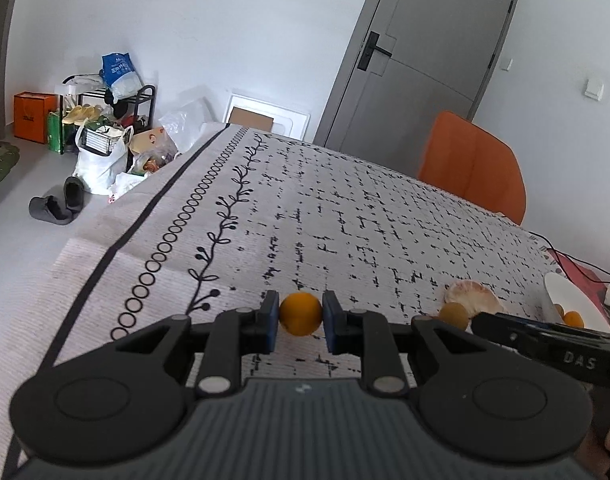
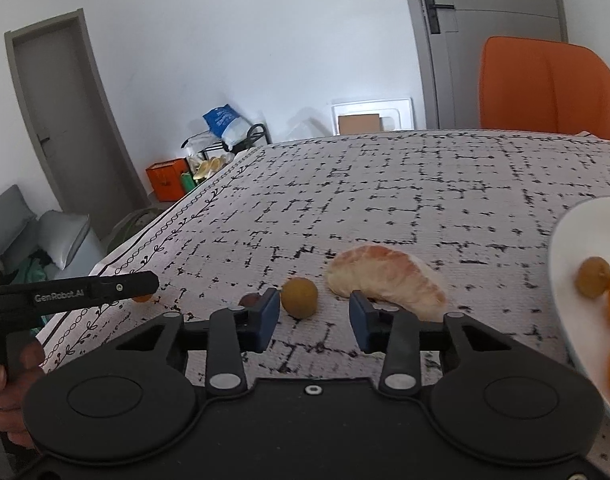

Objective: Organize fruits
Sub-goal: 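Grasp the small olive-green fruit with the right gripper while the left holds the tangerine, then carry the olive-green fruit in the right gripper while the left carries the tangerine to the plate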

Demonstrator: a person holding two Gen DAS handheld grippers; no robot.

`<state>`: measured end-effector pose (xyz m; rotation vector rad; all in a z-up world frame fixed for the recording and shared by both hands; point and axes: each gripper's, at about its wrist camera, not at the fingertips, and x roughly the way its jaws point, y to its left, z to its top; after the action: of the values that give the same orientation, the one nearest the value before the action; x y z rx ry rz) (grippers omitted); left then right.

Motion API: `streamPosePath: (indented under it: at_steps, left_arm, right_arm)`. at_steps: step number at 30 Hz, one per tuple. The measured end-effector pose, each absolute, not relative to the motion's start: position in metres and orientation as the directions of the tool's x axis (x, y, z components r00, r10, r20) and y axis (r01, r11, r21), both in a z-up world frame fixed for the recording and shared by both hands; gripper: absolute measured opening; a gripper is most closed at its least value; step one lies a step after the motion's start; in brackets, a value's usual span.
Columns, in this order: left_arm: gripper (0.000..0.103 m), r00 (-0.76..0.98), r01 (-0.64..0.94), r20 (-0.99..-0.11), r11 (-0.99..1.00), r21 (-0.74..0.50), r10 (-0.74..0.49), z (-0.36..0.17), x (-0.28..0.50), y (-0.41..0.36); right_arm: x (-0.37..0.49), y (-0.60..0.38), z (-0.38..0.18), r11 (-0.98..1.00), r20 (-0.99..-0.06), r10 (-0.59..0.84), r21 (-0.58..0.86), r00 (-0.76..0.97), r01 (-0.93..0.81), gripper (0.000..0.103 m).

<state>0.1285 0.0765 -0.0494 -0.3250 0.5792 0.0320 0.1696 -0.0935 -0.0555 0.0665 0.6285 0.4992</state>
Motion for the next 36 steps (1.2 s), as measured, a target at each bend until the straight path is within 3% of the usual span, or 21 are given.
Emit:
streamPosePath:
  at_steps: [7,34,36]
  left_arm:
    - [0.021,0.839,-0.123,-0.540,0.946,-0.300,-0.062,-0.048,0.126,0.081]
    - [0.021,0.841,0.057,-0.506,0.961,-0.270,-0.192,-0.027,0.136,-0.013]
    - [0.021,0.839,0.072,-0.504,0.961,-0.267,-0.203,-0.026,0.137,-0.021]
  right_arm:
    - [0.182,-0.083,-0.061,0.865,-0.555,0.493,0.225,0.670,-0.449,0.018]
    - [0.139,-0.187,-0.033,0.921,-0.435,0.375,0.276,0.819,-0.275,0.016]
    - [0.136,-0.195,-0.033,0.923,-0.431,0.366,0.281,0.825,-0.263,0.010]
